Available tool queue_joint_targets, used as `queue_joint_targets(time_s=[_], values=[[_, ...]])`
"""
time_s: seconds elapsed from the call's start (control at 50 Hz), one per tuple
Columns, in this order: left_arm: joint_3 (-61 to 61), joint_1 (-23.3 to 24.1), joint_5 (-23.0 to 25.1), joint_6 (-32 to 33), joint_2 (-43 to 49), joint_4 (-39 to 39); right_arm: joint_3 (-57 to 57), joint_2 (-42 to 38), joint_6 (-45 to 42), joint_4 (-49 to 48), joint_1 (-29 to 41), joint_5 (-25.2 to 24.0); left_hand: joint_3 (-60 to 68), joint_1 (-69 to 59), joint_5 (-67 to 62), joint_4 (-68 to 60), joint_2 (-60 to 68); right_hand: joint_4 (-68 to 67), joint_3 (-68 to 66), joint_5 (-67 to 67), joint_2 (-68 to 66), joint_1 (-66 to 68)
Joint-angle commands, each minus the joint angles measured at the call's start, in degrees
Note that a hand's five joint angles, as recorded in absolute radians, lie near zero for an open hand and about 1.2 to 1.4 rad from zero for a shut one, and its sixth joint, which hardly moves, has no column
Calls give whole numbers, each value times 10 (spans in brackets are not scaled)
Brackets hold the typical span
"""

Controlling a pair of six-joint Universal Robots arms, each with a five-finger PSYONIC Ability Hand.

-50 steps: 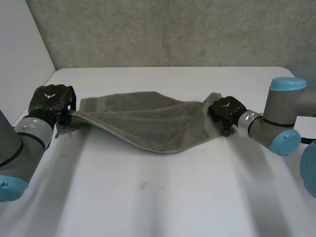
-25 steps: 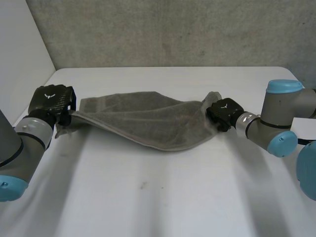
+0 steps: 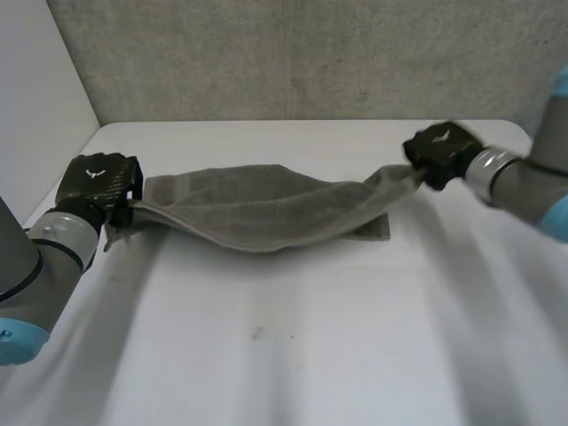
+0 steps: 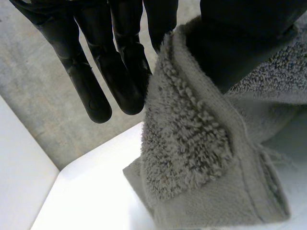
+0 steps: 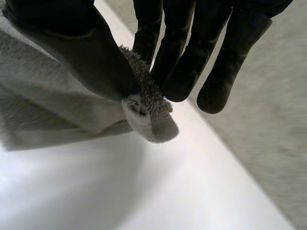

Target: Fold the towel.

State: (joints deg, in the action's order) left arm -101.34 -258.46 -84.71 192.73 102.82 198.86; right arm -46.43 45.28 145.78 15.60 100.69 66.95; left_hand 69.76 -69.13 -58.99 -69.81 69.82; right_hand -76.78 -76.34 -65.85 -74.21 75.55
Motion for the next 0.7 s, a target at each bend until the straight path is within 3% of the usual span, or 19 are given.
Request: queue_joint_targets(time_s=[0.02,0.06,0.18,0.28,0.38,0.58,0.66,0.7], values=[[0,2,9,1,-40,-31,-82,166,-3,12,-50,-1,102,-109,-110,-102,102,-32,-37,-42,-58,45],[0,2,9,1,-67,-51,-117,227,-8,30,-70,-3,102,-109,-110,-102,102,-32,-37,-42,-58,45],[0,0,10,0,-126,-86,-147,293,-23,85,-96,-9,102,-109,-110,-102,102,-32,-37,-42,-58,45],[11,-2,10,0,-211,-134,-158,392,-41,147,-131,-58,102,-109,-110,-102,102,-32,-37,-42,-58,45],[37,1,10,0,-249,-176,-148,436,-37,157,-159,-94,102,-109,-110,-102,102,-32,-37,-42,-58,45],[98,8,10,1,-236,-254,-139,440,-40,201,-157,-110,102,-109,-110,-102,102,-32,-37,-42,-58,45],[126,7,9,22,-157,-255,-143,406,-46,210,-153,-103,102,-109,-110,-102,102,-32,-37,-42,-58,45],[140,8,9,35,-124,-256,-133,345,-65,214,-142,-97,102,-109,-110,-102,102,-32,-37,-42,-58,45]])
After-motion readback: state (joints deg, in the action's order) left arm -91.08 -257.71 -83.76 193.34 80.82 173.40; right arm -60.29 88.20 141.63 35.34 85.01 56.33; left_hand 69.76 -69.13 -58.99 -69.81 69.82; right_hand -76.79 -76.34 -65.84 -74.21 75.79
